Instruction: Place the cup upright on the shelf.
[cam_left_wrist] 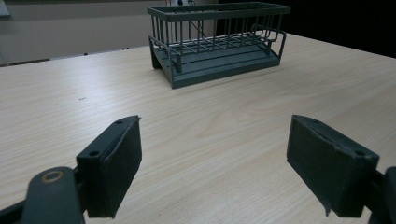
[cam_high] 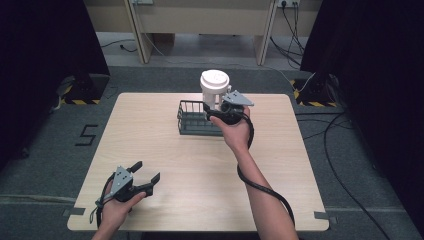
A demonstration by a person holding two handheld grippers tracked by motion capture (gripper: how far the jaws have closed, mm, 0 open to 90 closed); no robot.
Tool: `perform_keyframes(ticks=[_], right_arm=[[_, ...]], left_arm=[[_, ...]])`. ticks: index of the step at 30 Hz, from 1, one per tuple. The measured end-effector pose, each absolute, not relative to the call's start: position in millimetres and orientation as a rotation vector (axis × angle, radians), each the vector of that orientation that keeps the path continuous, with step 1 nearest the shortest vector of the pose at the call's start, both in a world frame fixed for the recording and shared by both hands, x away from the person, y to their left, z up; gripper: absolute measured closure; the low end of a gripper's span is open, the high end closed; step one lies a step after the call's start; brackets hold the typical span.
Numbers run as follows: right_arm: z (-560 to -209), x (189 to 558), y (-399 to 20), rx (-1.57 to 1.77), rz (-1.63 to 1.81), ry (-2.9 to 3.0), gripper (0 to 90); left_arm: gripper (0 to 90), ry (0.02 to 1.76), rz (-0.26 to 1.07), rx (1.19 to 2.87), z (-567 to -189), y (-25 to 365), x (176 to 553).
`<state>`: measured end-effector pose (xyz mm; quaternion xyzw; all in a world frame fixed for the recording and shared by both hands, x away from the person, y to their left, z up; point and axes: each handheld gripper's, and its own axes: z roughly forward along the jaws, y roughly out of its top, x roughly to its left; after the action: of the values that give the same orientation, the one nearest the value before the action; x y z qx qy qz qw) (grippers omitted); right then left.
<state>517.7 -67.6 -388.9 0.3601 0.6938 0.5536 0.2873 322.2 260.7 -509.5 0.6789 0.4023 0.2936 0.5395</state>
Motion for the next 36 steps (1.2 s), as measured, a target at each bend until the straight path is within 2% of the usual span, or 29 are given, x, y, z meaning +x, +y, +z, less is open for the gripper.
perform_keyframes(ticks=[19, 36], right_arm=[[-392, 551, -59, 1.024, 1.442, 1.851, 18.8], [-400, 561, -54, 1.055, 1.427, 1.858, 18.8]], left_arm=[[17.6, 0.96, 0.694, 1.609, -510, 262, 323], [17.7, 0.96, 0.689, 1.606, -510, 261, 323]])
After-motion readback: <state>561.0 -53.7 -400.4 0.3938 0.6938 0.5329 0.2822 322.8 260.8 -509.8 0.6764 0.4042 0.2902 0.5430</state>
